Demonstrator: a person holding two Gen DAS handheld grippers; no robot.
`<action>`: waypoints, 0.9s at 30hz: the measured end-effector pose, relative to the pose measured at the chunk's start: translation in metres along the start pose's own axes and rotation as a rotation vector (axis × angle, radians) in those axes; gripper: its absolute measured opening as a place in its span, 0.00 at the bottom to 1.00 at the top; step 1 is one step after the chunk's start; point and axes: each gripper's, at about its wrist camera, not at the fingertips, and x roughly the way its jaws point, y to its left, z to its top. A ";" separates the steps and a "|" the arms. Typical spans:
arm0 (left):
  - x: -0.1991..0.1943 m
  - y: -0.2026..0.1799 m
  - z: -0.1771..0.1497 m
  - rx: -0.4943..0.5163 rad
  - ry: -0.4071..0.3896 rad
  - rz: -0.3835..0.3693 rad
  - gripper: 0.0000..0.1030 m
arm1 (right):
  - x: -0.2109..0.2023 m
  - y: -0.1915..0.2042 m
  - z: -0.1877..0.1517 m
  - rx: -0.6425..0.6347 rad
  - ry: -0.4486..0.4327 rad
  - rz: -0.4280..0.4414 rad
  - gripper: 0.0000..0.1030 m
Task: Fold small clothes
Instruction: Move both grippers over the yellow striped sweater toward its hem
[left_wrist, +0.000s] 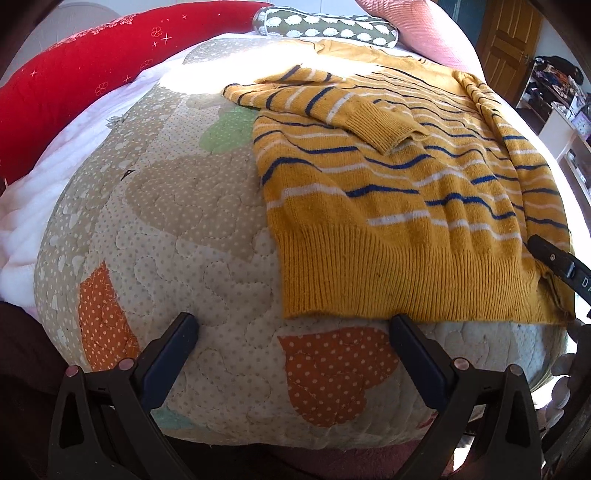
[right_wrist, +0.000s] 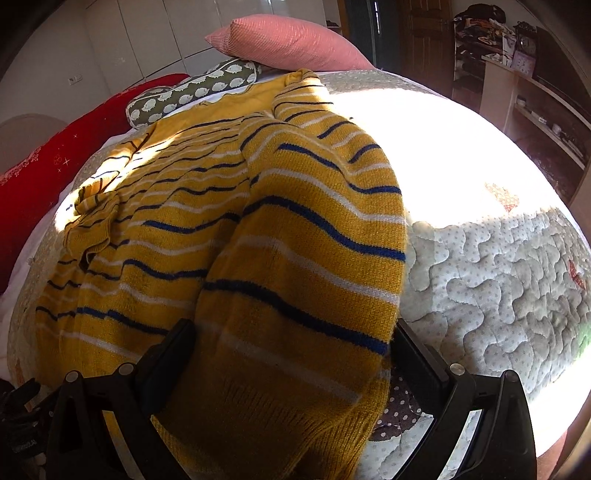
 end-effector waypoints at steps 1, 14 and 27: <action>-0.002 -0.001 -0.003 0.000 -0.008 0.000 1.00 | 0.001 0.001 -0.001 -0.018 0.004 -0.005 1.00; -0.053 0.025 -0.012 -0.070 -0.134 -0.101 1.00 | -0.037 -0.024 -0.004 -0.067 0.010 0.074 0.97; -0.062 0.022 -0.014 -0.080 -0.149 -0.042 1.00 | -0.081 -0.065 -0.024 0.020 -0.068 0.041 0.83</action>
